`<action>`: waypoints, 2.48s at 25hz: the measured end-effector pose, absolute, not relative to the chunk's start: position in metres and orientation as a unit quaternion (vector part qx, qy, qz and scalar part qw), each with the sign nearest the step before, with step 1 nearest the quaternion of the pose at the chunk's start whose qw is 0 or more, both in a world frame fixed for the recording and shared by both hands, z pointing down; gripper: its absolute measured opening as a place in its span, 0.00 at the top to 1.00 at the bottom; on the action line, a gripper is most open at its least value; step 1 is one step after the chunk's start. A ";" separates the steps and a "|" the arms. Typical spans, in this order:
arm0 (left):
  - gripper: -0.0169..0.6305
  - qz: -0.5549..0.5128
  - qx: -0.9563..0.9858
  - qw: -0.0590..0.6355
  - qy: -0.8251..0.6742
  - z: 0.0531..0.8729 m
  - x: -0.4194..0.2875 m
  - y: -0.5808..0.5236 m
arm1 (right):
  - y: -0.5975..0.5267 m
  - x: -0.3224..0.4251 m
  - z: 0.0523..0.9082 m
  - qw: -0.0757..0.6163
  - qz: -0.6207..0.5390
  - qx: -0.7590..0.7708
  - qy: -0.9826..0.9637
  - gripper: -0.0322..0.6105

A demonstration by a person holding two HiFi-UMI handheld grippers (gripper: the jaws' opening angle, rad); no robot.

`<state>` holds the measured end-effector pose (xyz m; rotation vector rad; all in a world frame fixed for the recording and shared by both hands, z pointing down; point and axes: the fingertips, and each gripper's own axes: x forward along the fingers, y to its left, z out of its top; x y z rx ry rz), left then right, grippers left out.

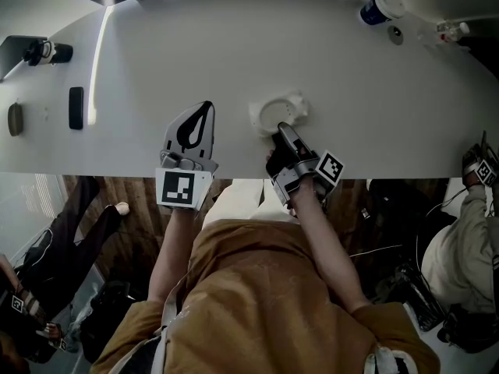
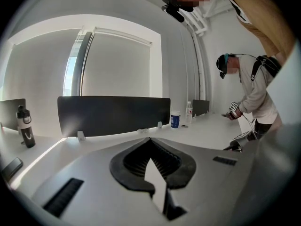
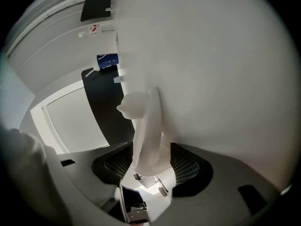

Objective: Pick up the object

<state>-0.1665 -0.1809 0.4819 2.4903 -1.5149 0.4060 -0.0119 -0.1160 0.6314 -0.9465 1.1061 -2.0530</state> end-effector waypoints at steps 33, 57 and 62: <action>0.96 0.146 0.841 0.111 -0.508 0.493 -0.167 -0.194 | -0.137 -0.022 0.634 0.286 -0.794 -0.352 0.405 0.59; 0.96 0.150 0.836 0.114 -0.515 0.496 -0.175 -0.191 | -0.153 -0.016 0.631 0.272 -0.775 -0.352 0.448 0.69; 0.96 0.149 0.837 0.114 -0.515 0.496 -0.174 -0.189 | -0.154 -0.015 0.626 0.269 -0.767 -0.354 0.464 0.69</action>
